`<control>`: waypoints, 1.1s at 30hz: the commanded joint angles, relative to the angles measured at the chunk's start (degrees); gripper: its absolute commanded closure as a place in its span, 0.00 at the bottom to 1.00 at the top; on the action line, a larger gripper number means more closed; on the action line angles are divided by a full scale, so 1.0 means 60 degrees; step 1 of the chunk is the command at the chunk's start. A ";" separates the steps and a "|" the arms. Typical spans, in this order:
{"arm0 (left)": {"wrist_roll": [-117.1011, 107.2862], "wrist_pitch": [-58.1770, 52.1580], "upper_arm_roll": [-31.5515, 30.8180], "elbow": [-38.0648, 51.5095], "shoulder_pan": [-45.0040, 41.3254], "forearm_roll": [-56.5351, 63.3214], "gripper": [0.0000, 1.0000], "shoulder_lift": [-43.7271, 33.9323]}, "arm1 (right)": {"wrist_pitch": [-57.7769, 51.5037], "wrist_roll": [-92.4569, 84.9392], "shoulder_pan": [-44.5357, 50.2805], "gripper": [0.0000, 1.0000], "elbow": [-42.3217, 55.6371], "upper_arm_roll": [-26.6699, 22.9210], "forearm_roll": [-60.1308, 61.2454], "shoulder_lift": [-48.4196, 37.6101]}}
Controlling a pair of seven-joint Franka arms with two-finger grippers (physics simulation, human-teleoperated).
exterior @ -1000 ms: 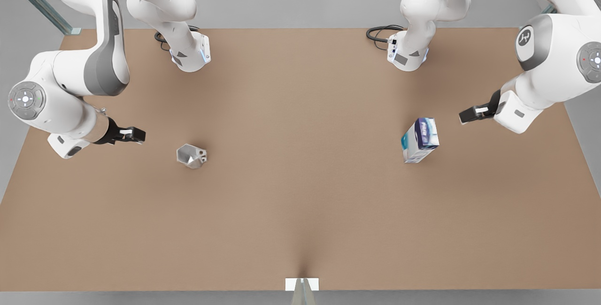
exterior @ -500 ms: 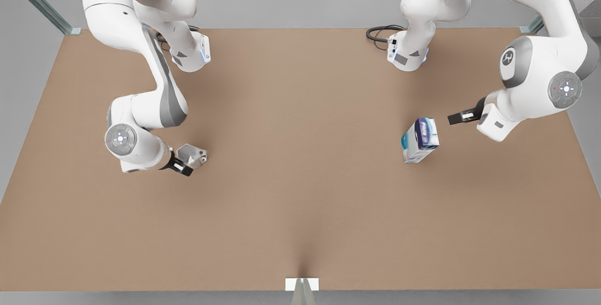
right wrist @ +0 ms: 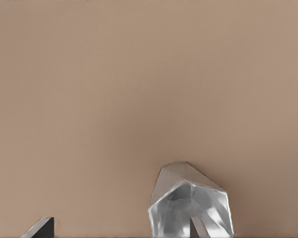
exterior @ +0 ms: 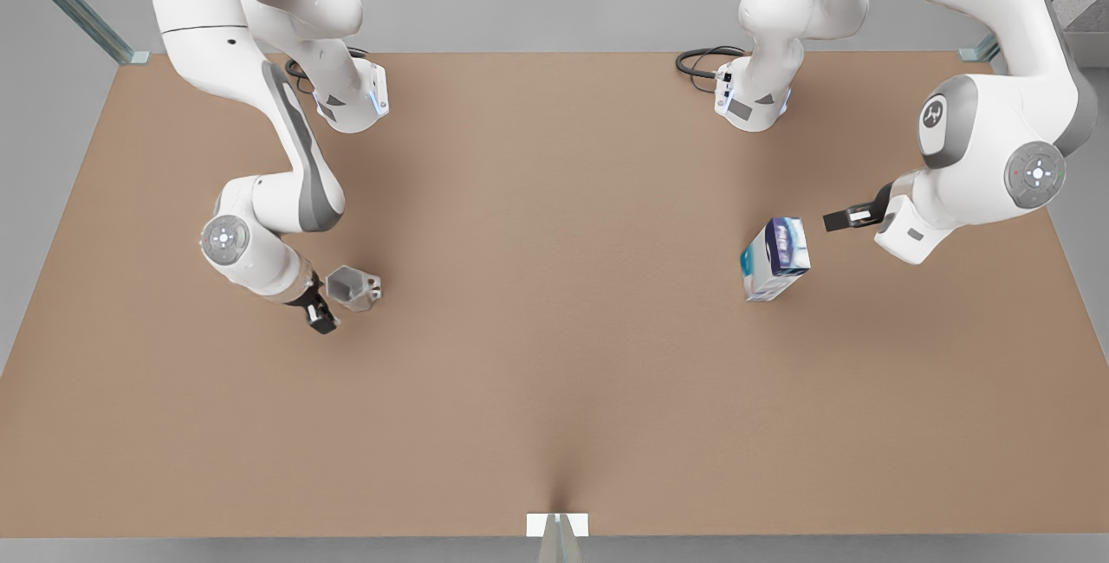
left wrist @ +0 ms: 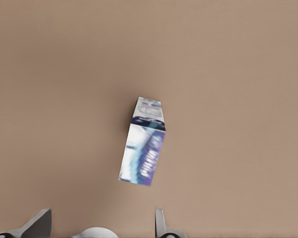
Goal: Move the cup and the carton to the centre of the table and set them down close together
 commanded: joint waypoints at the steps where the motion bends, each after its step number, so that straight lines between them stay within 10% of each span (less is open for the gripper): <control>1: 0.0000 -0.0008 0.0000 -0.0014 0.0000 0.0001 0.00 0.0011 | 0.0006 0.0000 -0.0009 0.00 0.0014 0.0000 -0.0001 0.0056; 33: 0.0029 -0.0023 0.0000 0.0001 0.0000 0.0001 0.00 0.0011 | -0.0507 -0.2901 0.0167 0.00 0.0102 0.0117 0.0453 0.1141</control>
